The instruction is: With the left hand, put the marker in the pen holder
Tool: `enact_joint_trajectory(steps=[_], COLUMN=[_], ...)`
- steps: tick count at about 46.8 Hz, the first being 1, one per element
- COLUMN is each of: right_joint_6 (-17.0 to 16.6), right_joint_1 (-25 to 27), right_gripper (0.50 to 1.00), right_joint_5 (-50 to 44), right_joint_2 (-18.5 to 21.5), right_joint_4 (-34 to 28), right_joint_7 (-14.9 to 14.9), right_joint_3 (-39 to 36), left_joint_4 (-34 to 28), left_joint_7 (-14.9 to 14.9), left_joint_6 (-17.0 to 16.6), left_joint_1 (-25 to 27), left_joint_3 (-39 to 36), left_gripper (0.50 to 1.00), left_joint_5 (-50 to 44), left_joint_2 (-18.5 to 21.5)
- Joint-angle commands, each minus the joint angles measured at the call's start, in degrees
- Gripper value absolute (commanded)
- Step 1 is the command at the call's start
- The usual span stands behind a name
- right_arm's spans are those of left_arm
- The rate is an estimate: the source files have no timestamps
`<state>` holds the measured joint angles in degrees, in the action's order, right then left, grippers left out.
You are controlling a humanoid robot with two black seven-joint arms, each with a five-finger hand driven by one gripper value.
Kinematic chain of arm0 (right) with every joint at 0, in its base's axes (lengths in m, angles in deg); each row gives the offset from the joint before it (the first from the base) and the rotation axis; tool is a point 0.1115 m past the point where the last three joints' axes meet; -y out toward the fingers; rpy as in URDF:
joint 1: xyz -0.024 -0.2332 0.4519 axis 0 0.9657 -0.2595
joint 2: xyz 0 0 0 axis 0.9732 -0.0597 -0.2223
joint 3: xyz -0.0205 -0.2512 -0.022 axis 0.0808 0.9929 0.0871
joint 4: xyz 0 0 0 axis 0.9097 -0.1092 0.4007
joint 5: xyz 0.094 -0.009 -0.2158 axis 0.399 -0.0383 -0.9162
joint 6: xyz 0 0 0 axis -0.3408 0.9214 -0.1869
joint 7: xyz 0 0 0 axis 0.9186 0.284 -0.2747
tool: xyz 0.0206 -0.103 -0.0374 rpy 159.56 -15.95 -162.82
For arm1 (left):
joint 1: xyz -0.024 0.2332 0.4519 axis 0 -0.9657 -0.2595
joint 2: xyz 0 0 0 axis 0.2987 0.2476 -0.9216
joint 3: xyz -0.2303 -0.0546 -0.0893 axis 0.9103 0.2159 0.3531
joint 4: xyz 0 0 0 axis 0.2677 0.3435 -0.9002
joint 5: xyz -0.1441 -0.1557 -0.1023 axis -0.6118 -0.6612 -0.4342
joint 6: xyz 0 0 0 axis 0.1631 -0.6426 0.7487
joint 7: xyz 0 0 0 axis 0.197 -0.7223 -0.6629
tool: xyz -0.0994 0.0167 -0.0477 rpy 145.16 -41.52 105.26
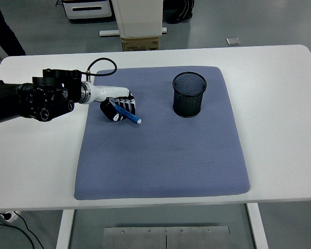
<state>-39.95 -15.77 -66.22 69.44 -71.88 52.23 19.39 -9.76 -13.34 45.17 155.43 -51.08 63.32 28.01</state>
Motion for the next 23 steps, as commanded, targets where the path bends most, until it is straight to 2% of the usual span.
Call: enact_joint_trajectory(steps=[1,23], right_joint_6=[0.0,0.0], right_joint_1=[0.0,0.0], right_gripper=[1.0,1.0], right_joint_5=[-0.01,-0.01], right_joint_2=[0.0,0.0], right_joint_4=[0.06,-0.03], right_joint_7=[-0.03,-0.03], right_joint_3=[0.0,0.0], left_joint_4=[0.0,0.0], left_joint_7=[0.0,0.0], left_joint_6=[0.0,0.0], left_joint_1=[0.07,0.07], left_joint_3=[0.0,0.26], left_gripper=[0.596,0.61], left_joint_5=[0.0,-0.09], left_joint_2=[0.0,0.0])
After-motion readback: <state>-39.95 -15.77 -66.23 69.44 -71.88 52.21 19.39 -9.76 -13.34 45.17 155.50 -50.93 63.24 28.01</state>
